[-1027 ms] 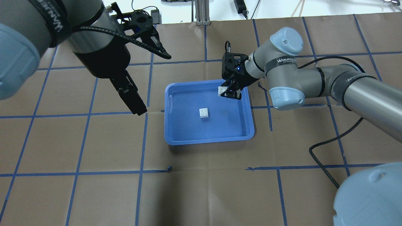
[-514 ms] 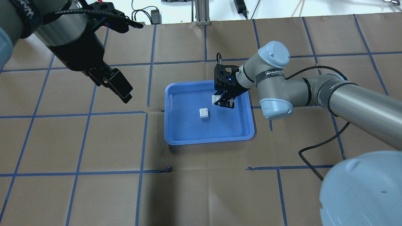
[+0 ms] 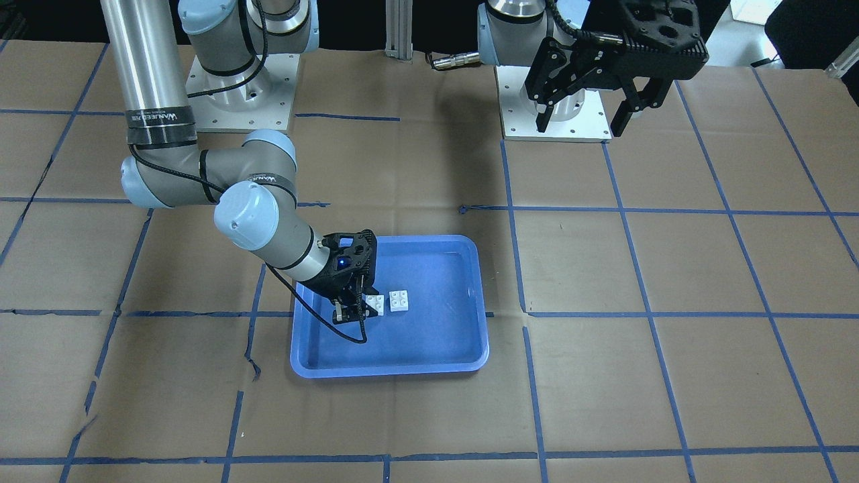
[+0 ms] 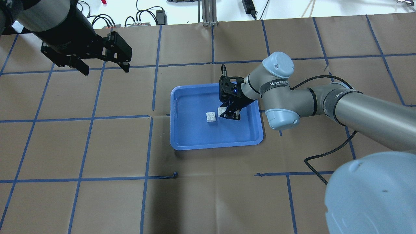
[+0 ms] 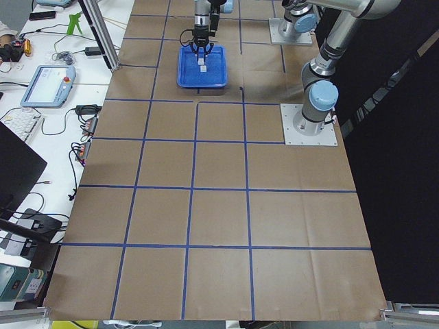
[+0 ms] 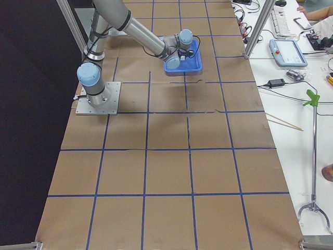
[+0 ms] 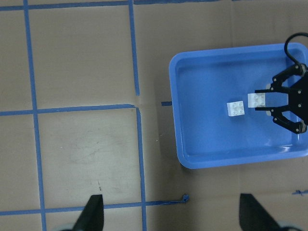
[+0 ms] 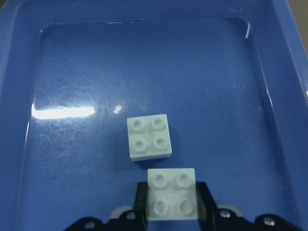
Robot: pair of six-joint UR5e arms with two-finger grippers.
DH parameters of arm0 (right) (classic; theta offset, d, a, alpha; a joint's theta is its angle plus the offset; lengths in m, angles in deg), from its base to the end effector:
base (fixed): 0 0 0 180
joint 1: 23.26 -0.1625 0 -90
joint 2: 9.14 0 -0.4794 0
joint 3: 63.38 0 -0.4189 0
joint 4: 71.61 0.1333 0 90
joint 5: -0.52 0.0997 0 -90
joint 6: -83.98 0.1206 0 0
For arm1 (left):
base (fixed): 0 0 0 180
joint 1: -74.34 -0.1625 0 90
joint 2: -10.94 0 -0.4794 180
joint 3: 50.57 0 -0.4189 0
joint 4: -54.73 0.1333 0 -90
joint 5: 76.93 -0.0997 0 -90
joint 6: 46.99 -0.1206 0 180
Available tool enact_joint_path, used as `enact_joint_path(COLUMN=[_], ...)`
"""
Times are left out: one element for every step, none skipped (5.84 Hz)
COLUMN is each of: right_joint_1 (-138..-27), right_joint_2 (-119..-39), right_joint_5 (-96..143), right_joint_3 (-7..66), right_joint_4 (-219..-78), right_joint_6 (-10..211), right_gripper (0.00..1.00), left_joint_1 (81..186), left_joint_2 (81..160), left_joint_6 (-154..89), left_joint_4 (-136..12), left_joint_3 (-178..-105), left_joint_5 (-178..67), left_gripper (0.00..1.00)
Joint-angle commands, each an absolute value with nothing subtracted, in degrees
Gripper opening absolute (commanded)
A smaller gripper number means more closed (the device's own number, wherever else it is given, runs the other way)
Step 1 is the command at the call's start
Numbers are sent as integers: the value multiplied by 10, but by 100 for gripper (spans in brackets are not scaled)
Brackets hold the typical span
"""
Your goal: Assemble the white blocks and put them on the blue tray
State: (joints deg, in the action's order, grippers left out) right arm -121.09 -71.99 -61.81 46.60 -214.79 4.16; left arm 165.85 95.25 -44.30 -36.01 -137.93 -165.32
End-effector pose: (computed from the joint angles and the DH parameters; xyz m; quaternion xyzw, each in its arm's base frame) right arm 0.2712 -0.5826 0.1864 -0.6805 0.6908 -0.1818 0.1631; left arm -0.1493 -0.4779 0.5939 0.0093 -0.9977 0.0656 0.0164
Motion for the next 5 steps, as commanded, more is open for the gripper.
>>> enact_joint_path(right_joint_1=[-1212,-1212,-1212,-1213,-1212], right_joint_2=[-716,-716,-716,-716,-716], right_joint_5=[-614,-614,-613,-613,-613], right_joint_3=[467,467,467,467,467], right_joint_4=[-2148,-2147,-2148,-2149,-2148], right_joint_6=[45,45,47,64,65], right_gripper=[29,29,29,29,29], left_joint_1=[1658,1658,1658,1657,1655], left_joint_2=[950,950,950,950,950], left_joint_6=[-436,-439,-440,-436,-436], left_joint_4=[-357,-357,-357,-358,-358], left_joint_3=[-1383,-1384,-1384,-1383,-1383], left_joint_5=[-1660,-1660,-1660,-1661,-1660], left_gripper=[99,99,99,99,99])
